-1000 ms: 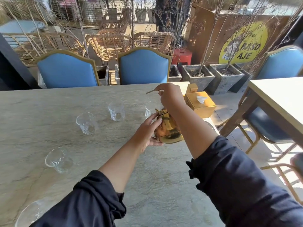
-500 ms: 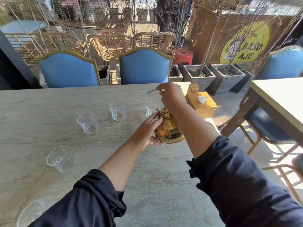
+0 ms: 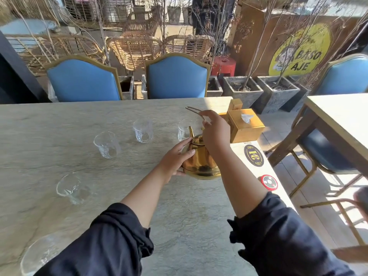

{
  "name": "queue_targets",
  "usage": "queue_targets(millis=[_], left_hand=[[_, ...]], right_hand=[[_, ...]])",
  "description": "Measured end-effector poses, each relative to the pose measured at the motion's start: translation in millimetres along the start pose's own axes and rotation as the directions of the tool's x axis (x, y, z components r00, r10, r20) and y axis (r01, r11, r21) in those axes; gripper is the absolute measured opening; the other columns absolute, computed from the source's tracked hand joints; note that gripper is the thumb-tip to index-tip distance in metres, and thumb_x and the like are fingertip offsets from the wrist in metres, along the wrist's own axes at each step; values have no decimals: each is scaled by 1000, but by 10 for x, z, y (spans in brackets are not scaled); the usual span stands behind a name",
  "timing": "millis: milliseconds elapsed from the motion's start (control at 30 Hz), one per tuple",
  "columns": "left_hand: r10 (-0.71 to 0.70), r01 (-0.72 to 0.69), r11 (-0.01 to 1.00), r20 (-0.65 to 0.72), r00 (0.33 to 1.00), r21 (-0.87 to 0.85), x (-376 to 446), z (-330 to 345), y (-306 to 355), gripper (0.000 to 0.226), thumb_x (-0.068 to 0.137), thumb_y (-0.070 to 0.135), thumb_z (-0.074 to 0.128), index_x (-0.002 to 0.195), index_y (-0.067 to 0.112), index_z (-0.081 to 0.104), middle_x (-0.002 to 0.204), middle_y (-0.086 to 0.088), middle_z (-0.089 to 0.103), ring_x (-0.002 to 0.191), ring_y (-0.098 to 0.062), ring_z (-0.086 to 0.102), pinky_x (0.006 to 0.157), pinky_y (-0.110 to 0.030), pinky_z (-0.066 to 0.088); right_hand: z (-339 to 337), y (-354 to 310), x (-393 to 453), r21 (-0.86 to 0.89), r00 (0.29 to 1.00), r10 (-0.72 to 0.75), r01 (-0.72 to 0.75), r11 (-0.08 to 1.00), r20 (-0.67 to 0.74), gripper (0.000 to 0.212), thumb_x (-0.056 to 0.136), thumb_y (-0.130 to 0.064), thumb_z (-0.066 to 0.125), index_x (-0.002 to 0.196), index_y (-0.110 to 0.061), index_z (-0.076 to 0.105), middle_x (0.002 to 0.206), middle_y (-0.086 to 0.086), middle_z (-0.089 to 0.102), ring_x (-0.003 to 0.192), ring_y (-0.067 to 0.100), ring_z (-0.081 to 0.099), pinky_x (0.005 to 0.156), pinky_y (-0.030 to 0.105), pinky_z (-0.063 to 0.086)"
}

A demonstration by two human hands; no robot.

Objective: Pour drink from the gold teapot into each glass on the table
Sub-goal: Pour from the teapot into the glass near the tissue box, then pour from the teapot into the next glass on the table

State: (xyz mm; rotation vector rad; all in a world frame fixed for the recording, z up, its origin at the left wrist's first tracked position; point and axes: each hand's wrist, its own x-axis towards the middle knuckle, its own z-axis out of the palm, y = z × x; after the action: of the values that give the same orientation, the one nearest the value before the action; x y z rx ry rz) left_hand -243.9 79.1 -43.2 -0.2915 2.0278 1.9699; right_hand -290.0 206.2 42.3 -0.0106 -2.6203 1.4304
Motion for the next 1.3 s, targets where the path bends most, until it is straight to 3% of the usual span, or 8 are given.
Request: queue_targets(millis=[167,300,433,600,667,833,1000,1300], left_hand=[[28,-29,1000,-50,998,-12,-95,-128,-73,53,89,44,68,134,60,46,148,-5,51,118,-22,62,87,-50,59],[35,-40,998,-124,992,-44,-212,-279,-126,53,85,48,71,132,60,48,148,-4,49,120,-22,60,90,-52,57],[28,-41,997,-198,980,-64,-318,-487,-161,59,84,50,72,136,57,47,143,-4,54,118,-23,62,89,-55,58],[2,-37,990,-250,968,-136,-375,-738,-185,59,83,50,73,137,56,48,158,0,37,127,-19,50,79,-48,62],[-17,-28,986,-265,964,-166,-379,-812,-176,58,83,51,73,136,56,48,159,1,37,129,-19,49,81,-51,62],[-49,-17,970,-266,963,-242,-391,-928,-99,59,85,50,71,139,53,47,157,5,41,132,-25,52,82,-52,61],[-112,37,959,-258,960,-281,-380,-959,-24,55,91,45,66,142,50,45,147,-4,51,106,-38,69,79,-48,63],[-121,48,959,-251,960,-279,-345,-1028,-51,54,91,48,66,141,51,46,129,2,54,98,-39,71,76,-47,64]], right_hand=[[75,-24,-114,39,999,-26,25,999,27,37,93,3,44,111,-24,63,111,7,64,65,-9,46,46,-5,34],[216,-154,-155,36,993,-81,79,996,87,34,94,-2,47,111,-28,62,116,5,64,81,6,54,52,3,33],[415,-316,-170,54,982,-128,121,991,138,33,94,-4,47,111,-28,64,116,6,65,71,0,51,52,7,34],[677,-563,-119,82,962,-163,148,986,217,38,92,5,48,115,-20,65,125,2,63,99,9,59,41,-8,30],[792,-646,-76,61,953,-173,163,985,249,41,91,9,48,116,-18,65,124,5,64,103,16,64,37,-6,31],[1011,-844,41,-38,927,-238,260,965,288,37,92,4,48,116,-19,66,118,7,67,88,16,66,49,10,38],[1143,-935,145,-125,920,-239,289,949,310,36,92,1,48,113,-21,67,116,8,68,76,15,51,57,21,39],[1219,-970,180,-152,914,-231,294,944,333,36,93,1,47,114,-20,66,116,9,66,74,17,51,44,17,31]])
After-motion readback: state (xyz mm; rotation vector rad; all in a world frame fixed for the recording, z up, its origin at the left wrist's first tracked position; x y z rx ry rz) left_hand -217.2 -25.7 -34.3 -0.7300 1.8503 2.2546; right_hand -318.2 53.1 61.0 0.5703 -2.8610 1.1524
